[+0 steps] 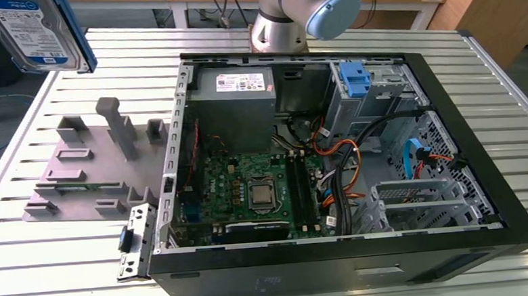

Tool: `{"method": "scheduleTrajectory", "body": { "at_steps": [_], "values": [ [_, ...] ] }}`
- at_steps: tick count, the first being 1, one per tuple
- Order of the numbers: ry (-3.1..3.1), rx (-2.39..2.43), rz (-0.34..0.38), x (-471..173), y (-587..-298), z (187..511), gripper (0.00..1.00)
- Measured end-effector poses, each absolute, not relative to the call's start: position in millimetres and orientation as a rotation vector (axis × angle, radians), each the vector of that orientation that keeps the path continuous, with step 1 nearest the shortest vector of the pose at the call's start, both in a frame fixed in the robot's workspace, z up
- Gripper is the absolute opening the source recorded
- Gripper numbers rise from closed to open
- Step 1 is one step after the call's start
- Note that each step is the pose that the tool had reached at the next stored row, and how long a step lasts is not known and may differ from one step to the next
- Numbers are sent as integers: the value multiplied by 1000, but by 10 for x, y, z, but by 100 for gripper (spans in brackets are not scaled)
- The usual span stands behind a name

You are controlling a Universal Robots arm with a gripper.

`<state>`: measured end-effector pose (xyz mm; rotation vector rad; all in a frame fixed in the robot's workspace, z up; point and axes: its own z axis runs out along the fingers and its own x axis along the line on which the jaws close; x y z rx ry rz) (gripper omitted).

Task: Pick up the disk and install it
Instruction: 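Pick up the disk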

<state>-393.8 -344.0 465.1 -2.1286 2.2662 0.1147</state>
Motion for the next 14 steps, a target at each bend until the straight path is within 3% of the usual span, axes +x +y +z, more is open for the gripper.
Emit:
{"method": "scheduleTrajectory", "body": {
  "at_steps": [14],
  "values": [
    [2266,-2129,115,-3938,-3440,4842,35]
  ]
}}
